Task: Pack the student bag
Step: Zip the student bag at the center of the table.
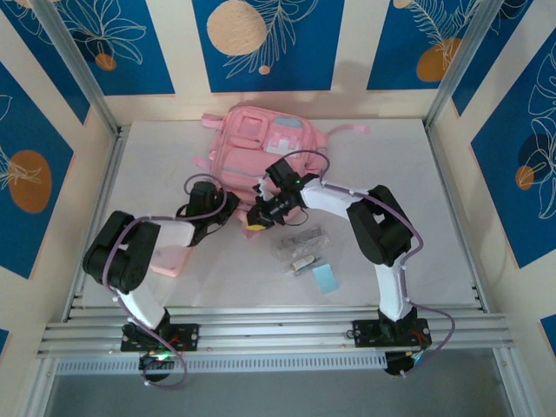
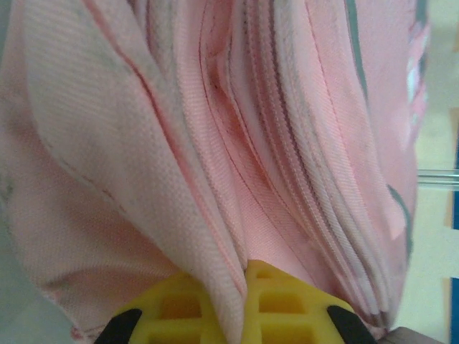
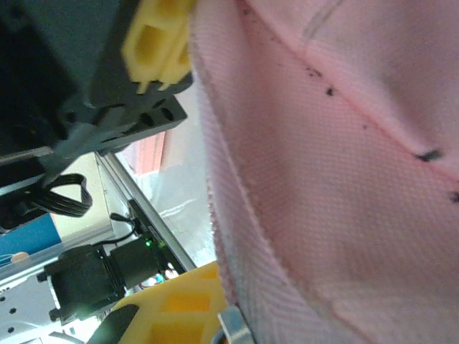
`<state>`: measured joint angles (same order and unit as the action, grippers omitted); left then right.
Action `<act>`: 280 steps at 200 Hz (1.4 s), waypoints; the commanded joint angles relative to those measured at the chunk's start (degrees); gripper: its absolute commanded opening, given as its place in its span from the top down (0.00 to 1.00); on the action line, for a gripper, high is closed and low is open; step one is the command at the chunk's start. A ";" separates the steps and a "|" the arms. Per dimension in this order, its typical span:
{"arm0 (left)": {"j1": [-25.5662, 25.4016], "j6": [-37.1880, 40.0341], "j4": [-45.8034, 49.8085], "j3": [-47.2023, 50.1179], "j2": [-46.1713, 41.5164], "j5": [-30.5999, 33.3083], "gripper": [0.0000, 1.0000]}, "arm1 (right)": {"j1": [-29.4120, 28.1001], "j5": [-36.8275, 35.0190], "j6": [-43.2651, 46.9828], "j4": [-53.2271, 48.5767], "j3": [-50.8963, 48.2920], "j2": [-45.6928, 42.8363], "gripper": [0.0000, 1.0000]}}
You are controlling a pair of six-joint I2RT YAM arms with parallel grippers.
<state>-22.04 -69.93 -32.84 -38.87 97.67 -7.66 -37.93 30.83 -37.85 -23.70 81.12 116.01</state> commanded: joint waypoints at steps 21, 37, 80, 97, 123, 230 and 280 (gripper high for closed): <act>0.60 5.25 1.30 0.85 -3.94 -1.91 1.00 | 0.87 -4.26 22.19 -29.81 -0.73 -5.82 1.00; 0.92 8.68 6.01 -0.41 -6.01 -2.92 1.00 | 1.84 -12.30 25.58 -35.40 -3.06 -6.01 1.00; 3.22 16.19 15.68 -4.25 -8.84 -7.02 1.00 | 7.32 -28.71 27.73 -37.61 -6.52 -6.34 1.00; 3.54 20.03 20.61 -6.12 -9.79 -7.36 1.00 | 11.03 -31.21 28.60 -37.82 -4.77 -6.52 1.00; 3.67 26.51 27.54 -8.99 -10.91 -8.39 1.00 | 15.40 -37.59 32.10 -38.06 -0.36 -5.91 1.00; 6.64 35.99 37.48 -12.63 -14.61 -8.78 1.00 | 28.09 -56.14 39.28 -40.42 24.57 13.03 1.00; 7.19 38.19 39.41 -14.85 -13.86 -9.04 1.00 | 27.83 -55.96 37.37 -35.80 21.70 10.67 1.00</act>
<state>-18.35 -38.00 1.83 -50.70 86.67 -18.09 -14.76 -15.46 3.40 -64.49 103.33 128.79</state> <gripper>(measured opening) 0.061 0.093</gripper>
